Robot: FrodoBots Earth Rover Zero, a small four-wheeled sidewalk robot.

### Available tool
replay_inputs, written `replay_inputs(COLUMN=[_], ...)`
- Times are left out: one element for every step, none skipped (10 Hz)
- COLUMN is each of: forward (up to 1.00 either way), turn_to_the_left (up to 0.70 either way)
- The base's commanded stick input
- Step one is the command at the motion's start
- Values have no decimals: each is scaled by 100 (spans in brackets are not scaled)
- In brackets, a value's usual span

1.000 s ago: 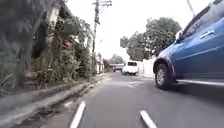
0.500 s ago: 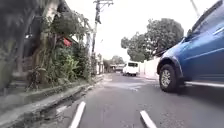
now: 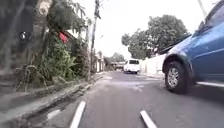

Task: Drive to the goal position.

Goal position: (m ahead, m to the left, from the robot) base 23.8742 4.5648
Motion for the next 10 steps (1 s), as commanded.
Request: replay_inputs(forward=[70,70,70,70,70,70,70,70,70,70], turn_to_the_left=[0,0,0,0,0,0,0,0,0,0])
